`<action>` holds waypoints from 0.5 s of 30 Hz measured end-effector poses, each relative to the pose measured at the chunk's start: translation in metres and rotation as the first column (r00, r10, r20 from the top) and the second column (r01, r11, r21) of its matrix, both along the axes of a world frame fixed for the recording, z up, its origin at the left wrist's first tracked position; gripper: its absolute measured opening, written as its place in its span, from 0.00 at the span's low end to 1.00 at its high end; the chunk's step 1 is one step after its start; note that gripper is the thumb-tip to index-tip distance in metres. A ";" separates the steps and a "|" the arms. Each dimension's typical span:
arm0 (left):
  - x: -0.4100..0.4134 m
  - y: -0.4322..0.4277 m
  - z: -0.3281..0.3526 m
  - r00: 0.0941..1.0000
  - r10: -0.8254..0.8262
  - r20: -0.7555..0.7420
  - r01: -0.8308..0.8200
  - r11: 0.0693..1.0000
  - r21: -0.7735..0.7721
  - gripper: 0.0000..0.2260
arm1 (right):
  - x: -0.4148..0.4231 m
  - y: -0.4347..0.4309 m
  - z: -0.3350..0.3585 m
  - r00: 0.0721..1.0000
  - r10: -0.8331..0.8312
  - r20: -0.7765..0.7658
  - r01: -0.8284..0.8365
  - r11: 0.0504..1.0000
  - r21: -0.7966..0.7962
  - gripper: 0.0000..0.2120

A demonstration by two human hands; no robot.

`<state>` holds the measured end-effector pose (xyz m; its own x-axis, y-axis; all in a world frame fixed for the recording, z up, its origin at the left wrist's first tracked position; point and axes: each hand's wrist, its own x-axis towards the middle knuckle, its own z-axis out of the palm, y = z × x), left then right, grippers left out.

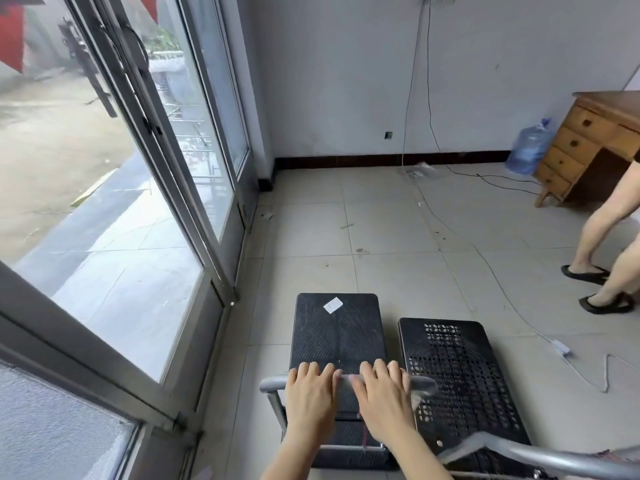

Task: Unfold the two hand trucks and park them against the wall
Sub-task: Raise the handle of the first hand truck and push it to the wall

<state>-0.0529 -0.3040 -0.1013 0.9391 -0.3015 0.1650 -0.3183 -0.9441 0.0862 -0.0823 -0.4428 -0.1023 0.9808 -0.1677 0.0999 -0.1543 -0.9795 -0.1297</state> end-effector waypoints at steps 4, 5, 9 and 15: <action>0.018 0.001 -0.004 1.000 -0.007 0.001 0.007 1.000 -0.006 0.14 | 0.018 0.001 -0.004 0.999 -0.001 0.032 0.000 0.999 0.046 0.14; 0.024 0.002 -0.006 1.000 -0.008 -0.003 0.008 1.000 -0.008 0.14 | 0.023 0.001 -0.004 0.999 -0.006 0.034 0.004 0.999 0.054 0.14; 0.050 0.002 -0.011 1.000 -0.018 0.013 0.018 1.000 -0.005 0.15 | 0.047 0.000 -0.007 0.999 -0.008 0.044 0.004 0.997 0.074 0.14; 0.109 -0.003 -0.012 0.995 -0.013 0.097 0.015 1.000 -0.021 0.15 | 0.103 -0.005 -0.015 0.997 -0.017 0.079 0.012 0.998 0.055 0.14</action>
